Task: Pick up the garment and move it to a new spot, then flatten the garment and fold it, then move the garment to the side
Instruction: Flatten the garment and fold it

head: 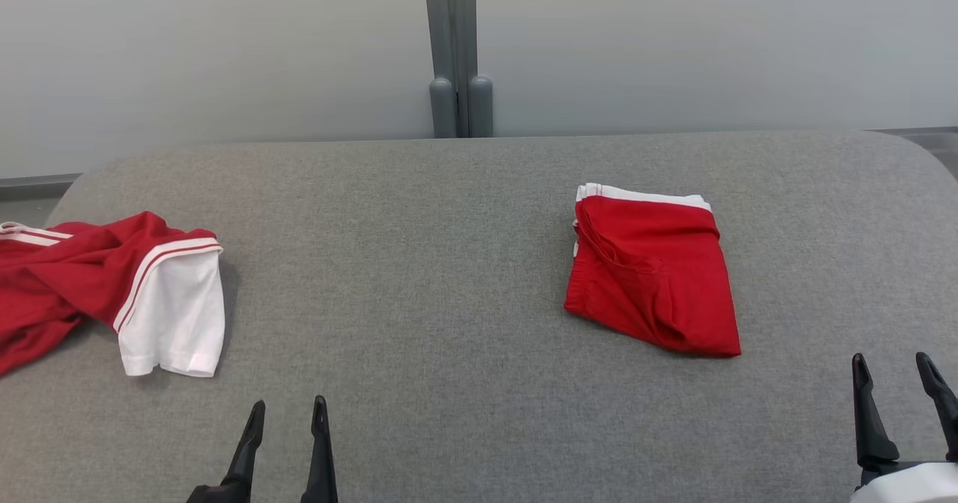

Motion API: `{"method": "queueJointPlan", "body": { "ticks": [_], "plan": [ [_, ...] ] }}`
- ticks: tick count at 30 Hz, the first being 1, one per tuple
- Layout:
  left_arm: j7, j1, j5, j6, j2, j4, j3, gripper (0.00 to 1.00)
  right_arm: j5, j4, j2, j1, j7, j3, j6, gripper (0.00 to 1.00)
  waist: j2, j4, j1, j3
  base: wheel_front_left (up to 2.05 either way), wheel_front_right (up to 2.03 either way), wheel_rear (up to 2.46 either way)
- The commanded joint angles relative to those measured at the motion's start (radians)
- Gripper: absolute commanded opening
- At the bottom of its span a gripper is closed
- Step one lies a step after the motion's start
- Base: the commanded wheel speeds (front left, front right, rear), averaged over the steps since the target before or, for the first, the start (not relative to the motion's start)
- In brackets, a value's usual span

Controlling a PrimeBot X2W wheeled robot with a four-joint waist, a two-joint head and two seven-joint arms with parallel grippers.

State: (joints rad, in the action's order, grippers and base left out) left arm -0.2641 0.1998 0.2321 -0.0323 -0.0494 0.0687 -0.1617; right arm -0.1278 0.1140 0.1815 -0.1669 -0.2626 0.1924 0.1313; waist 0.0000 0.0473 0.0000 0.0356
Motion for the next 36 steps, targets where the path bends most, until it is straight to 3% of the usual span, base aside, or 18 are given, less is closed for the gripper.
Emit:
{"method": "queueJointPlan", "body": {
  "ticks": [1,4,5,7,10,13,18,24,30,36],
  "plan": [
    [0.000,0.019,-0.008,0.003,-0.003,0.003,0.006,1.00,0.004,-0.004,-0.001,-0.004,-0.003,-0.003,-0.001,1.00,0.0000,-0.001,0.0000,-0.002,0.00,0.00,0.00],
    [0.000,0.019,-0.003,-0.001,-0.003,0.005,0.009,1.00,-0.014,-0.020,0.006,0.038,-0.003,-0.010,-0.001,1.00,0.0000,-0.001,0.0000,-0.014,0.00,0.00,0.00],
    [0.000,0.016,-0.003,0.000,-0.002,0.004,0.005,1.00,-0.020,-0.023,0.011,0.057,-0.003,-0.013,-0.001,0.93,0.0000,0.003,0.0000,-0.023,0.00,0.00,0.00],
    [0.000,0.003,-0.004,0.002,-0.003,0.004,-0.004,1.00,-0.030,-0.009,0.022,0.097,-0.003,-0.030,-0.001,0.00,0.0000,0.012,0.0000,-0.047,0.00,0.00,0.00],
    [0.000,-0.043,-0.003,0.005,-0.002,-0.002,-0.021,1.00,-0.017,0.066,0.052,0.197,-0.003,-0.079,-0.001,0.00,0.0000,0.029,0.0000,-0.125,0.00,0.00,0.00],
    [0.000,-0.071,0.005,0.003,-0.003,0.011,-0.042,1.00,0.011,0.221,0.060,0.327,0.002,-0.157,-0.001,0.00,0.0000,0.050,0.0000,-0.178,0.00,0.00,0.00],
    [0.000,-0.109,0.025,-0.012,-0.002,0.015,-0.071,1.00,0.031,0.471,0.032,0.510,0.004,-0.228,-0.001,0.00,0.0000,0.088,0.0000,-0.235,0.00,0.00,0.00],
    [0.000,-0.139,0.036,-0.023,-0.003,0.021,-0.093,1.00,0.042,0.647,0.029,0.613,-0.002,-0.279,-0.001,0.00,0.0000,0.126,0.0000,-0.262,0.00,0.00,0.00],
    [0.000,-0.148,0.042,-0.032,-0.003,0.020,-0.091,1.00,0.002,0.608,0.030,0.617,-0.003,-0.343,-0.001,0.00,0.0000,0.134,0.0000,-0.269,0.00,0.00,0.00],
    [0.000,-0.145,0.054,-0.041,-0.003,0.025,-0.100,1.00,-0.068,0.511,0.041,0.565,-0.003,-0.474,-0.001,0.00,0.0000,0.125,0.0000,-0.251,0.00,0.00,0.00]
  ]
}}
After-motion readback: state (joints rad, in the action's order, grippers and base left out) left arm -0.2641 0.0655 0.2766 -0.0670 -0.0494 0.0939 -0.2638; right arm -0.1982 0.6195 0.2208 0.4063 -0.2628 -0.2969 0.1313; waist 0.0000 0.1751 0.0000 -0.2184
